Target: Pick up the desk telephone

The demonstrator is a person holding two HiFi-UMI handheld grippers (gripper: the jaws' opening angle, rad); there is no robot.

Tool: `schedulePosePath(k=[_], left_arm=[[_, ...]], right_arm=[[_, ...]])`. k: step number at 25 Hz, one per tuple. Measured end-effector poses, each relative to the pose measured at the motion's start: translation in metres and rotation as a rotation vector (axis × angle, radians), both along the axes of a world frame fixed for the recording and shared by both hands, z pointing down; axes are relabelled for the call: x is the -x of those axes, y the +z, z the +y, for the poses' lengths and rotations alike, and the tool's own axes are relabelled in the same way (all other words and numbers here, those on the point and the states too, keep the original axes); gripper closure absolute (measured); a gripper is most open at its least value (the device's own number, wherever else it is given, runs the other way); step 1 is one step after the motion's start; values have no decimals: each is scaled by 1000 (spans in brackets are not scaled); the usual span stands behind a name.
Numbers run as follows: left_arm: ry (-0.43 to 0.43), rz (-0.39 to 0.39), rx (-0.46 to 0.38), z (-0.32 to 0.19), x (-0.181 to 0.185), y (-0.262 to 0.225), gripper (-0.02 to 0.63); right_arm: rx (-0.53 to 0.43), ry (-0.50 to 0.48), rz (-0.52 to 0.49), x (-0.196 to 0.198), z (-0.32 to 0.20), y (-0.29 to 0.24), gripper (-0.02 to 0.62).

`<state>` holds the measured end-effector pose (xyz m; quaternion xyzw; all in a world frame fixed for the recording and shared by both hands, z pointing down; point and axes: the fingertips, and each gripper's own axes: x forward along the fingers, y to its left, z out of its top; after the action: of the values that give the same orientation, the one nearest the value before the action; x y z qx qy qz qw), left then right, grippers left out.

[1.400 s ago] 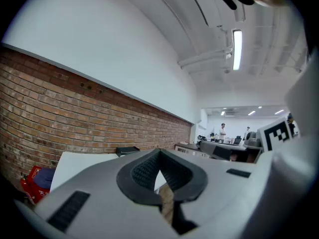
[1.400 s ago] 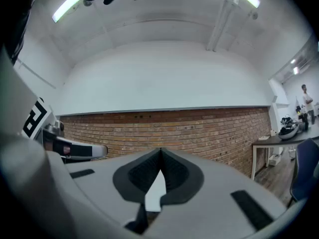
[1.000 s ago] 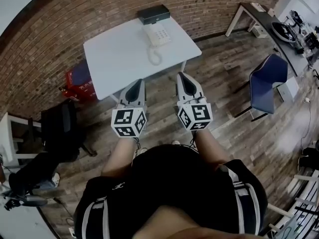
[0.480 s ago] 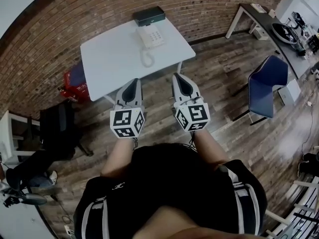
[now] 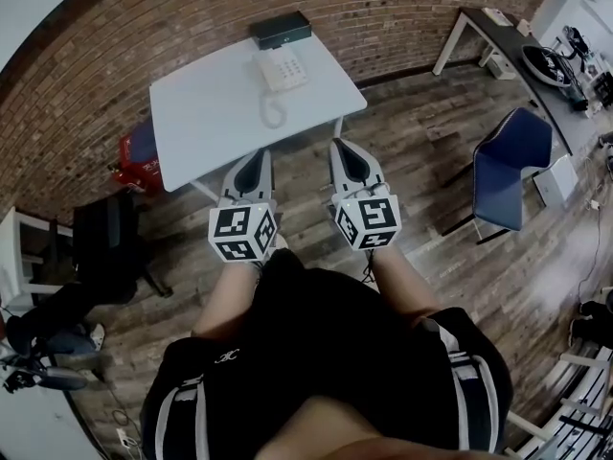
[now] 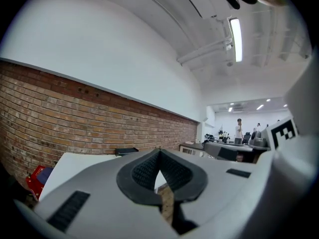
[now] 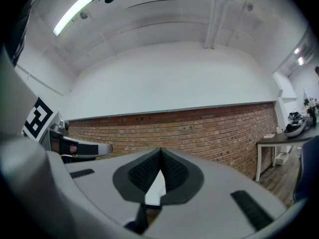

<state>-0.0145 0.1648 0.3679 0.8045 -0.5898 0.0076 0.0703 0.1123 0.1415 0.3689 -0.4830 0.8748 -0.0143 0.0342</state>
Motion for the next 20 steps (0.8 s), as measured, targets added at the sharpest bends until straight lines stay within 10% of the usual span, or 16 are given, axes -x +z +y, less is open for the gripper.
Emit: schedulePosePath(k=[20], left_arm=[[30,31,-28,-92,-6,6,606]], right_arm=[[-28,-17,23,4,-88,3,597]])
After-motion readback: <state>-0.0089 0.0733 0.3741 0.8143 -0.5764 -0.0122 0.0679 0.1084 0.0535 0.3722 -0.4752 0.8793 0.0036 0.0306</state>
